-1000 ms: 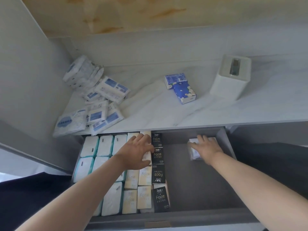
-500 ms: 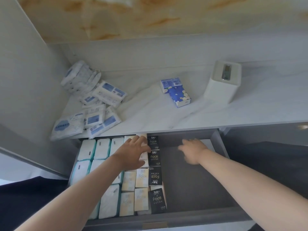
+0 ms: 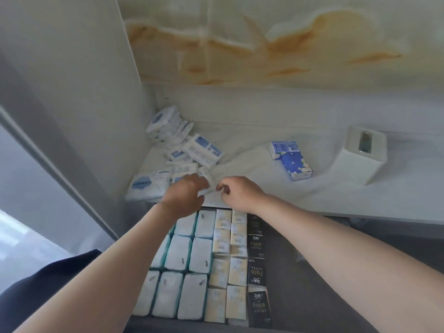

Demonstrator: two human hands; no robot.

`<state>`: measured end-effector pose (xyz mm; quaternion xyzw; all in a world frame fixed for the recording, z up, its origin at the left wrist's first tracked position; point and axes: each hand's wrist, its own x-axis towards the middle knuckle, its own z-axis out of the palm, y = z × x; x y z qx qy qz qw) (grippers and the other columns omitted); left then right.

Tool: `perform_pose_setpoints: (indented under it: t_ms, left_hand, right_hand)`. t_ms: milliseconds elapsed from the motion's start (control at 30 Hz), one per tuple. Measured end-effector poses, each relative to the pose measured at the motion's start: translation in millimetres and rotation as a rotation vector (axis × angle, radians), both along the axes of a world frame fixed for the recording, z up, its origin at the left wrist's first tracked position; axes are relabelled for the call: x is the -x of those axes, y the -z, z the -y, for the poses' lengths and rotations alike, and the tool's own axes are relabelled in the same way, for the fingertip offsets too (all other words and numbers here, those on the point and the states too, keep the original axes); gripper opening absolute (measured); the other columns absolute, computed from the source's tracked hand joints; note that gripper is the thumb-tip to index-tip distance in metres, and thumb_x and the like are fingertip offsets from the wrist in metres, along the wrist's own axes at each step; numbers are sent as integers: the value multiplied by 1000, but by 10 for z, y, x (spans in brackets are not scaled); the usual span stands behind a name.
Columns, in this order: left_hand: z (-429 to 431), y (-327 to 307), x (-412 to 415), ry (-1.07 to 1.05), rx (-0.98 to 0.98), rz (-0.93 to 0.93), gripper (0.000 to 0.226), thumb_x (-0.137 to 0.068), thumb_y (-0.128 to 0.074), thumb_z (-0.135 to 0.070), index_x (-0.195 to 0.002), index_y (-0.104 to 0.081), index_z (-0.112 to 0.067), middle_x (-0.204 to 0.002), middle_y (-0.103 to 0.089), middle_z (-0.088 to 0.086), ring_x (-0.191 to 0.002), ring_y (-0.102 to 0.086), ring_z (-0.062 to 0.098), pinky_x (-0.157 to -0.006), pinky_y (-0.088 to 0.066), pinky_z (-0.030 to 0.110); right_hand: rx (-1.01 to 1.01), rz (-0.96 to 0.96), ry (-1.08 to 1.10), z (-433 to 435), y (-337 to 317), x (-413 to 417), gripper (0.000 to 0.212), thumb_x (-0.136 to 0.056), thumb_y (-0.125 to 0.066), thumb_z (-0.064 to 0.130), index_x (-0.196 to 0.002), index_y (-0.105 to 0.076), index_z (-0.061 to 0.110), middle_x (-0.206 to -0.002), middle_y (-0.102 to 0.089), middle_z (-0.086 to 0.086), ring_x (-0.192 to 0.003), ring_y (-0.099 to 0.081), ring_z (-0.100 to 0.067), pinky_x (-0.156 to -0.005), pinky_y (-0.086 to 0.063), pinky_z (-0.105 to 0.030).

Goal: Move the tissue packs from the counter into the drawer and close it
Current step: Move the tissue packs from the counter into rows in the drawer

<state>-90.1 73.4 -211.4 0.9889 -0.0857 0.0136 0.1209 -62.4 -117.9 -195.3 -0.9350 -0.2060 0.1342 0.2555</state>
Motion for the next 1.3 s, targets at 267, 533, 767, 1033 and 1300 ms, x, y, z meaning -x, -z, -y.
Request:
perform_pose_setpoints:
  t_ms: [267,533,767,1033,1300]
  left_hand:
    - [-881,142,-194,-351,-285,-426,104,-78,-68,-25,-154,2,-36,-154,-19,7,-138,-28,39,-105,-40,52]
    - [-937,85,-335,-382,-70,-8,37,-101,-37,-39,-129,-47,-17,-113,-65,14,-100,-58,34,-71,-43,35]
    - [-646,153,-418,-240,194,35,22,-97,-47,-32,-107,-67,-36,-108,-65,-8,-114,-53,21,-98,-28,35]
    - [-559,75,-395,-233,299,-240,83,-84,-71,-43,-150,-24,-25,-143,-47,3,-131,-42,30,-114,-26,46]
    - [-49,127,-260,-158,352,-84,69,-75,-78,-48,-125,-47,-12,-120,-43,3,-116,-42,23,-98,-41,37]
  right_hand:
    - [96,-273,349,-921,124,-417,94,-79,-51,76,-150,-35,16,-148,-43,-13,-131,-45,-34,-102,-43,-39]
    - [-68,-431,520,-1186,272,-578,89,-67,-83,57,-133,-50,9,-130,-60,-6,-108,-62,-22,-84,-50,-26]
    - [-326,-571,504,-997,259,-648,36,-83,-73,11,-116,-59,9,-105,-68,-11,-95,-68,-27,-84,-60,-46]
    - [-592,-729,377,-536,221,-581,58,-83,-45,-7,-131,-52,25,-120,-60,-11,-98,-65,-32,-71,-61,-45]
    - [-439,-484,229,-238,21,-389,41,-80,-81,15,-115,-61,20,-101,-73,-7,-79,-74,-23,-57,-59,-33]
